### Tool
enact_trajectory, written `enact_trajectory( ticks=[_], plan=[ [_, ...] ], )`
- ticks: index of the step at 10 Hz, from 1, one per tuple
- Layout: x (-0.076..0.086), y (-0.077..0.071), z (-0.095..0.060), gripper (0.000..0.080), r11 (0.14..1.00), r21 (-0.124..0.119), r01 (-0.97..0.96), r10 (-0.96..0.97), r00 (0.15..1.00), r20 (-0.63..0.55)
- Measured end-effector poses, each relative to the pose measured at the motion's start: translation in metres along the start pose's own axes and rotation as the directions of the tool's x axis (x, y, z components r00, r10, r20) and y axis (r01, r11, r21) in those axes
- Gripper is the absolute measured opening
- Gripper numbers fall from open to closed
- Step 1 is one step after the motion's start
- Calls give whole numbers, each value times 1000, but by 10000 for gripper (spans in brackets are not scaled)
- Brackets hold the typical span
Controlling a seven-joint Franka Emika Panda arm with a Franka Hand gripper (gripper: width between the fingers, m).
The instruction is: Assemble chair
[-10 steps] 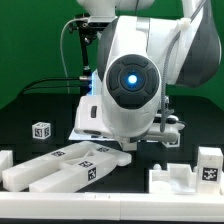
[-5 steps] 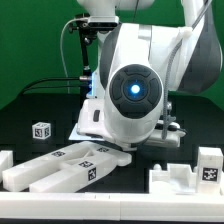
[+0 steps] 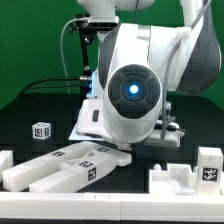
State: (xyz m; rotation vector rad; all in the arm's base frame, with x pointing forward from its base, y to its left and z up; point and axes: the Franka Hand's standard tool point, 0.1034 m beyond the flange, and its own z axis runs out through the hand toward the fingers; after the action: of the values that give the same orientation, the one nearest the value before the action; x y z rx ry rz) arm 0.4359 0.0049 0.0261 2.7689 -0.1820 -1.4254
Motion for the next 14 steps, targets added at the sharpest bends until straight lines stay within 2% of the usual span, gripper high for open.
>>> enact_trajectory(
  ticks=[2,3,4,5,6,8,9,10,11,12,13,14],
  plan=[
    [-21,-4,-38,282,999,32,8,-6,999,-50],
    [-30,-1,-64,282,999,44,17,-12,993,-114],
    [-30,8,-82,282,998,42,43,-35,982,-186],
    [-15,19,-78,284,996,0,86,-82,946,-314],
    [-21,17,-71,284,997,13,70,-61,932,-357],
    [-14,14,-81,284,997,8,75,-62,871,-487],
    [-17,-2,-94,284,998,36,45,-19,843,-538],
    [-19,-19,-125,284,997,59,47,-3,803,-596],
    [-20,-26,-158,284,996,65,54,3,749,-662],
    [-16,-27,-174,284,997,36,64,-15,653,-757],
    [-16,-28,-166,284,997,40,68,-9,606,-796],
    [-15,-28,-166,284,997,40,69,-6,571,-821]
  ],
)
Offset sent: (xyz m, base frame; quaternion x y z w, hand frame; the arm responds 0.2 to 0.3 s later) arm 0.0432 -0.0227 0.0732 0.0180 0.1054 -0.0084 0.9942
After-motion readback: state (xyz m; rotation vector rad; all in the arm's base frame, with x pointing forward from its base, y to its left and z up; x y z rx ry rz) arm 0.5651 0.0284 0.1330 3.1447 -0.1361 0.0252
